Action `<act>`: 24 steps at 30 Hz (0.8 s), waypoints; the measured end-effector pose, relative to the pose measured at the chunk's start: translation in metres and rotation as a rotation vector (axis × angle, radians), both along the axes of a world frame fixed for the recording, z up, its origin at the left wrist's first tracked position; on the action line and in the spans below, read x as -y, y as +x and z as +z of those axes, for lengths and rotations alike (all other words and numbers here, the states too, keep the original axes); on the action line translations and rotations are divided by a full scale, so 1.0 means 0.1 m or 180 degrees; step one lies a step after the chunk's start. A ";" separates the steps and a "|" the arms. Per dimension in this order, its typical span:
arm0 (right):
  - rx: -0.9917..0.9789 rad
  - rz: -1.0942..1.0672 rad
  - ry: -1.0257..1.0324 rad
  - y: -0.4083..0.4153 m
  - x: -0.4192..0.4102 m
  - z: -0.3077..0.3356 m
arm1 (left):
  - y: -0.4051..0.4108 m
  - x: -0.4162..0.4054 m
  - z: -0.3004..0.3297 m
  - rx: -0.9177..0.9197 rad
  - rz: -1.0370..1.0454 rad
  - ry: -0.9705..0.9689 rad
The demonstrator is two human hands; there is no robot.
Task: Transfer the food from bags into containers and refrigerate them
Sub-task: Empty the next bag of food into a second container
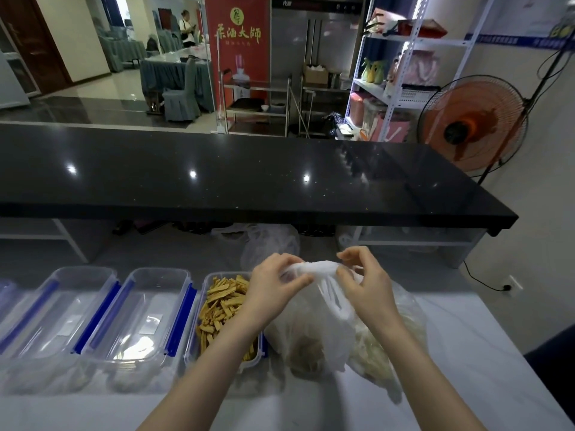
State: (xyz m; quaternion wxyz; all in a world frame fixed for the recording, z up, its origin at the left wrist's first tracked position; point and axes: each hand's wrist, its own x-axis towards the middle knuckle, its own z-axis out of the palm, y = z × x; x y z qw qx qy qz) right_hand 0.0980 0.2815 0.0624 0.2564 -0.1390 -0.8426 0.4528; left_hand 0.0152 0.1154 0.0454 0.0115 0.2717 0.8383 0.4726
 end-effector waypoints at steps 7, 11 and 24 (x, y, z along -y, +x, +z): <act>-0.0277 0.0714 0.1021 -0.06 0.13 0.06 | 0.00 -0.04 0.05 -0.0291 -0.0182 0.0311; -0.0186 0.0432 0.0685 -0.05 0.00 0.00 | -0.04 0.00 0.06 0.0013 0.0089 0.0332; -0.0316 0.0219 0.0169 -0.07 0.14 0.23 | -0.02 -0.16 0.26 -0.0344 0.0322 0.0634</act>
